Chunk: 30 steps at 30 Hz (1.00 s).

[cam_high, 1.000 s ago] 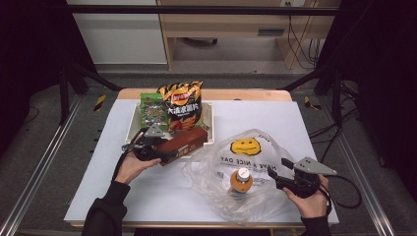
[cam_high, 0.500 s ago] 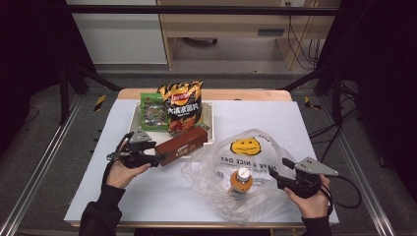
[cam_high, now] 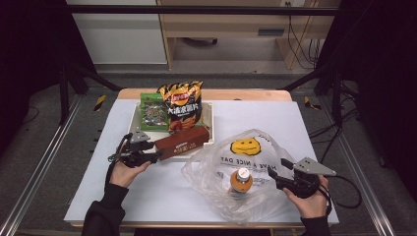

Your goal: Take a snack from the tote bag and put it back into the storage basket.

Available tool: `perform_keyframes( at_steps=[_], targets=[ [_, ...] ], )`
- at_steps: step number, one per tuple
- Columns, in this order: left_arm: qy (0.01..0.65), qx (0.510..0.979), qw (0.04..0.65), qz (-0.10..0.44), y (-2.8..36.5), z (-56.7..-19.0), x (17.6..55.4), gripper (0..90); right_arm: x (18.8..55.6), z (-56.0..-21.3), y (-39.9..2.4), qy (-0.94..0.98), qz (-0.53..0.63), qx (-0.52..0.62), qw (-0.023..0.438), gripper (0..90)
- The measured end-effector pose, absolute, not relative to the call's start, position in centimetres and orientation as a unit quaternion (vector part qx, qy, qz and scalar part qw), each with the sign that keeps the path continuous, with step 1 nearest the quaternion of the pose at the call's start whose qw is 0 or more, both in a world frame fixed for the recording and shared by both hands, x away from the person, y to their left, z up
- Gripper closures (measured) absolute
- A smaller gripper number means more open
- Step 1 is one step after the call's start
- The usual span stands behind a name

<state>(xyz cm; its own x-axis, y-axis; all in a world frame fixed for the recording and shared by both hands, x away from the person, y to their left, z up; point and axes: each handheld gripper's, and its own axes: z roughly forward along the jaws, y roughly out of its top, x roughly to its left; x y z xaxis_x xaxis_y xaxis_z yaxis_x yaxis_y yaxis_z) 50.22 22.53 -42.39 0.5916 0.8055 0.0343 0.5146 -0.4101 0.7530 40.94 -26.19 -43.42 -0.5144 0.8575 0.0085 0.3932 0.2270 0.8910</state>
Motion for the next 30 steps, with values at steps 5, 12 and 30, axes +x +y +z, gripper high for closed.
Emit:
perform_keyframes(
  at_steps=[5,12,30],
  targets=[
    [0.422,0.808,0.357,0.203,22.8,-43.1,50.5,56.6,40.9,-43.4,-26.2,0.741,0.456,0.421,0.254,38.5],
    [0.453,0.796,0.357,0.186,23.0,-43.7,50.9,71.3,40.9,-43.5,-26.1,0.743,0.454,0.420,0.254,39.2],
    [0.468,0.773,0.373,0.209,23.2,-44.4,52.1,77.2,41.0,-43.5,-25.9,0.745,0.452,0.419,0.254,39.5]
  ],
)
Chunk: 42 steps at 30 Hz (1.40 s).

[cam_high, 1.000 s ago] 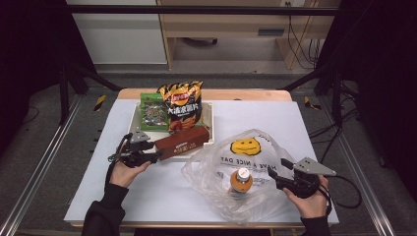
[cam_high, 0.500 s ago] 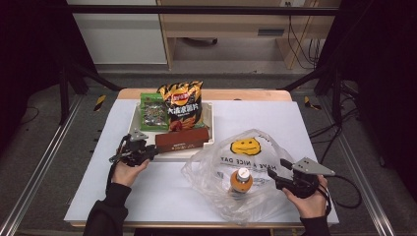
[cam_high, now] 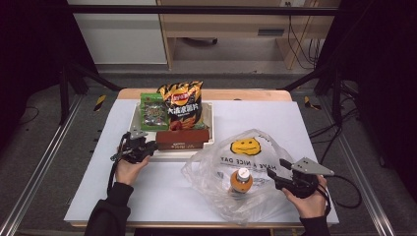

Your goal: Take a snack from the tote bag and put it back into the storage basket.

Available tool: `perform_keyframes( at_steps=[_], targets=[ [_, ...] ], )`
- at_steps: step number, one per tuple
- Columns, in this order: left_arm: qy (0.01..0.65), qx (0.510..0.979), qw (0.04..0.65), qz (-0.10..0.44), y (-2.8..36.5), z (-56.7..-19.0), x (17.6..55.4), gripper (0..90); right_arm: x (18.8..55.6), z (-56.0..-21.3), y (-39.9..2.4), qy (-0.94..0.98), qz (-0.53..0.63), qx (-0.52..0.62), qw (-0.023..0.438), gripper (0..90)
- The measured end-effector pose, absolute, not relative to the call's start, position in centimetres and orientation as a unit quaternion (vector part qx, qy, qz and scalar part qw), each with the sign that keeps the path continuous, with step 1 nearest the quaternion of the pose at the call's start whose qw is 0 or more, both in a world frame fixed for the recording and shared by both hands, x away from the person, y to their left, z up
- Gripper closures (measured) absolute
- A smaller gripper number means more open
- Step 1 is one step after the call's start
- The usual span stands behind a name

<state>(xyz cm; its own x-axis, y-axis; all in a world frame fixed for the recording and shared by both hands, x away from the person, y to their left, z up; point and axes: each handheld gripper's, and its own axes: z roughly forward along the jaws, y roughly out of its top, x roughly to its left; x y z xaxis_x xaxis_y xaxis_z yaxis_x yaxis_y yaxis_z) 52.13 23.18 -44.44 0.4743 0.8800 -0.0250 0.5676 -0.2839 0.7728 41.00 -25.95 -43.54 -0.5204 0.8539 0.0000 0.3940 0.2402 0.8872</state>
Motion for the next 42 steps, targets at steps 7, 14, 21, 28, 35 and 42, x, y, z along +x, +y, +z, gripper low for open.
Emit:
perform_keyframes(
  at_steps=[7,14,21,28,35,42],
  targets=[
    [0.467,0.771,0.380,0.208,23.2,-44.7,52.5,73.4,41.0,-43.6,-25.9,0.746,0.452,0.419,0.254,39.5],
    [0.457,0.767,0.396,0.214,23.2,-44.3,52.3,65.1,41.0,-43.6,-25.8,0.745,0.455,0.417,0.253,39.6],
    [0.448,0.759,0.418,0.221,23.4,-43.1,51.0,56.2,40.7,-43.1,-25.8,0.736,0.468,0.417,0.254,38.7],
    [0.434,0.756,0.440,0.215,23.3,-42.2,49.2,48.2,40.5,-42.6,-25.6,0.732,0.472,0.421,0.254,38.3],
    [0.412,0.765,0.447,0.212,22.6,-41.8,47.9,39.0,40.2,-42.0,-25.4,0.727,0.491,0.412,0.247,38.1],
    [0.408,0.767,0.444,0.218,22.4,-41.9,47.0,30.2,39.7,-41.1,-25.5,0.717,0.509,0.405,0.249,36.2]
  ],
)
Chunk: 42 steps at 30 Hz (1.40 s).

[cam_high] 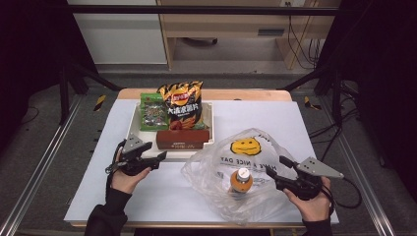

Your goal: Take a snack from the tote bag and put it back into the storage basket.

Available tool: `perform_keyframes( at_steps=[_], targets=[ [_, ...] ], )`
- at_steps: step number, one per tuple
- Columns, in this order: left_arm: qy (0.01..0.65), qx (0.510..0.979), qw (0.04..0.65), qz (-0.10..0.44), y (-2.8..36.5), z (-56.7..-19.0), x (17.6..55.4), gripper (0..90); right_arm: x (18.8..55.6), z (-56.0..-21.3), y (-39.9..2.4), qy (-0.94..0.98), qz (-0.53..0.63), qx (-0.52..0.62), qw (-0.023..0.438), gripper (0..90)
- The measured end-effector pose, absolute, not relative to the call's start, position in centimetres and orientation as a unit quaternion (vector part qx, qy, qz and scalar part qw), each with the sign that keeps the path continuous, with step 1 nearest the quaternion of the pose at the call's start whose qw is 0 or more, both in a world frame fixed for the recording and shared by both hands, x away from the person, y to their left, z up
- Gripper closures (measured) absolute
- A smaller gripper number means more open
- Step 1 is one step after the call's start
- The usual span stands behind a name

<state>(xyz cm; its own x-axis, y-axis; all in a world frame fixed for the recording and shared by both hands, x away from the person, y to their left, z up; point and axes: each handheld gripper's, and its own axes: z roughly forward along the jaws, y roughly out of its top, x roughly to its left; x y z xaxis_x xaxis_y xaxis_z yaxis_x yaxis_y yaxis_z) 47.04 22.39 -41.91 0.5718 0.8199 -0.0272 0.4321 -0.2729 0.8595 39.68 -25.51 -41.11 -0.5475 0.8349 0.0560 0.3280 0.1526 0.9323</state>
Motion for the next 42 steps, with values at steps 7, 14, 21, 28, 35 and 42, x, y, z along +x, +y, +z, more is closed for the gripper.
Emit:
perform_keyframes(
  at_steps=[7,14,21,28,35,42],
  targets=[
    [0.410,0.767,0.442,0.223,22.4,-42.2,46.0,20.8,39.3,-40.6,-25.2,0.711,0.525,0.399,0.244,32.9],
    [0.415,0.757,0.450,0.228,23.0,-42.2,45.2,18.8,38.7,-39.5,-24.7,0.704,0.536,0.397,0.245,31.7],
    [0.416,0.757,0.450,0.227,23.5,-42.4,44.5,21.9,38.1,-38.7,-23.9,0.702,0.549,0.390,0.232,32.0],
    [0.420,0.756,0.445,0.230,23.6,-42.7,44.1,30.7,37.5,-38.2,-22.6,0.709,0.556,0.372,0.223,30.0],
    [0.432,0.751,0.448,0.223,24.1,-42.8,43.6,31.5,37.0,-38.2,-20.7,0.720,0.566,0.348,0.198,28.0],
    [0.435,0.747,0.453,0.221,24.2,-42.7,43.3,32.9,37.4,-39.8,-18.5,0.745,0.549,0.336,0.175,26.5]
  ],
)
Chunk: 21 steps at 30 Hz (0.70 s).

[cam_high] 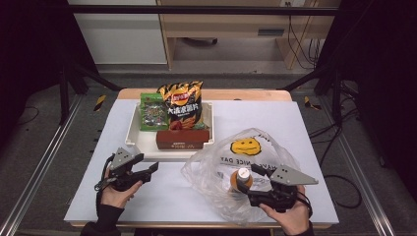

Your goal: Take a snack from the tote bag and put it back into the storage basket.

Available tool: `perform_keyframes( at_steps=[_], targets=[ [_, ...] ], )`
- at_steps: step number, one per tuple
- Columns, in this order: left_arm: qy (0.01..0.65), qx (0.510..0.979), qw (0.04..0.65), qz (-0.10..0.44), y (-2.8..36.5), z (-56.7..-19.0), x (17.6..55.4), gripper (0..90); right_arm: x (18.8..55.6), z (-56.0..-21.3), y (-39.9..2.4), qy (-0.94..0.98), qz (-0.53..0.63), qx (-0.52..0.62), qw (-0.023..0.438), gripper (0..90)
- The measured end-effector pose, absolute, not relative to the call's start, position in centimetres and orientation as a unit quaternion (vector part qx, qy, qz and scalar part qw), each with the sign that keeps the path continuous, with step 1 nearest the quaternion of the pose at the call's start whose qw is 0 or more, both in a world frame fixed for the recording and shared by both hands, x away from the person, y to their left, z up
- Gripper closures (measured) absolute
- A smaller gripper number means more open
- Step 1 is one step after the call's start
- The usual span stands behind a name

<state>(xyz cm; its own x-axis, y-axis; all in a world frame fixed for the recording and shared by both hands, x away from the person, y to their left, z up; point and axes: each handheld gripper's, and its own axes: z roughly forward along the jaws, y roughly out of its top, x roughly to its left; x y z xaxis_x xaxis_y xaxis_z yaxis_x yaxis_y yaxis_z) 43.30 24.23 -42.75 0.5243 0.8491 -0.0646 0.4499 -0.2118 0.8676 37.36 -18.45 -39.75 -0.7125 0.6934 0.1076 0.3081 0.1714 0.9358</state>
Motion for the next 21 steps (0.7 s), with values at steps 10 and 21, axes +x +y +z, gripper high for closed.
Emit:
perform_keyframes(
  at_steps=[10,21],
  targets=[
    [0.438,0.741,0.452,0.235,24.4,-42.6,43.2,27.8,38.5,-42.2,-17.1,0.766,0.519,0.344,0.161,26.5],
    [0.438,0.738,0.452,0.242,24.6,-42.5,43.1,27.2,38.7,-42.6,-16.9,0.766,0.519,0.347,0.156,29.1]
  ],
)
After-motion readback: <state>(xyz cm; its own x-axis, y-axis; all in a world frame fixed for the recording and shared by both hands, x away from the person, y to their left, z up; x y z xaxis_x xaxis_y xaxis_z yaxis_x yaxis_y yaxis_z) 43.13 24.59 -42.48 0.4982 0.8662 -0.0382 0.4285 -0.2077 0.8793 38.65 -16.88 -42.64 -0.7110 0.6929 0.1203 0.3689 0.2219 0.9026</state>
